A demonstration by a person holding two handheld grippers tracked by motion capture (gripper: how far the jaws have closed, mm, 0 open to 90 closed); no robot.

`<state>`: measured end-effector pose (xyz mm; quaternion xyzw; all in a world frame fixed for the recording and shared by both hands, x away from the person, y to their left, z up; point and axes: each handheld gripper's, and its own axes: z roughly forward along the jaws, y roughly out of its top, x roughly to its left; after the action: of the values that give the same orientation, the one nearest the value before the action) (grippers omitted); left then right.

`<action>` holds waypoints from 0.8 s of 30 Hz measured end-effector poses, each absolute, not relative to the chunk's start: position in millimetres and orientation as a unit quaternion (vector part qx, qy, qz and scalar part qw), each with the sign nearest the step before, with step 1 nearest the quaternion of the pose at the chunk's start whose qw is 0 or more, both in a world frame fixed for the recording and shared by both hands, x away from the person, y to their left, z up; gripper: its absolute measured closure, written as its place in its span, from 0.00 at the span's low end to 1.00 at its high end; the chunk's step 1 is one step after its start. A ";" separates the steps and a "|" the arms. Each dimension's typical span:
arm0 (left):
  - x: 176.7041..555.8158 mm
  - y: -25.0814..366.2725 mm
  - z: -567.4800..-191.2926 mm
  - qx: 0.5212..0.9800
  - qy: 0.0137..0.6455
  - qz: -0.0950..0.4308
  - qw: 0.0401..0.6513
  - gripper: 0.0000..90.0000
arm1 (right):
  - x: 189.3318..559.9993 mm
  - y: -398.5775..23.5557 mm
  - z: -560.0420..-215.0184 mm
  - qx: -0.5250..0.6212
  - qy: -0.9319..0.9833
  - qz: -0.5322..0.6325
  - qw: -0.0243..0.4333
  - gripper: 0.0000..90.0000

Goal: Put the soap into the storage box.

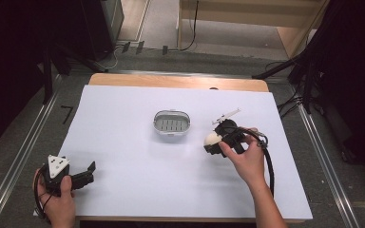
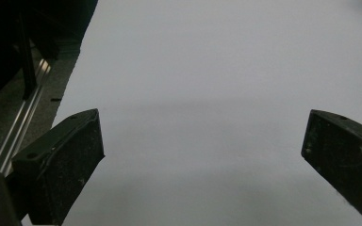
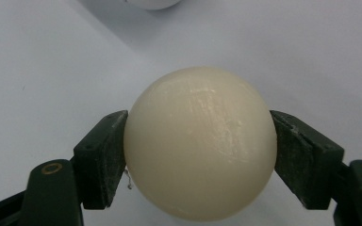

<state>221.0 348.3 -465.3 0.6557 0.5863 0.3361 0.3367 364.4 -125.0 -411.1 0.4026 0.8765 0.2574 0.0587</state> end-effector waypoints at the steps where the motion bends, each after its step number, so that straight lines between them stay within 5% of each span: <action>1: 221.0 348.3 -465.3 0.656 0.586 0.336 0.337 0.00 | 365.0 -123.1 -411.0 0.403 0.877 0.256 0.059 0.28; 24: 220.8 348.6 -465.1 0.655 0.587 0.336 0.337 0.00 | 376.3 -87.2 -404.4 0.379 0.885 0.264 0.049 0.28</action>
<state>220.8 348.6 -465.1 0.6552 0.5868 0.3360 0.3369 376.3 -87.2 -404.4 0.3793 0.8854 0.2643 0.0491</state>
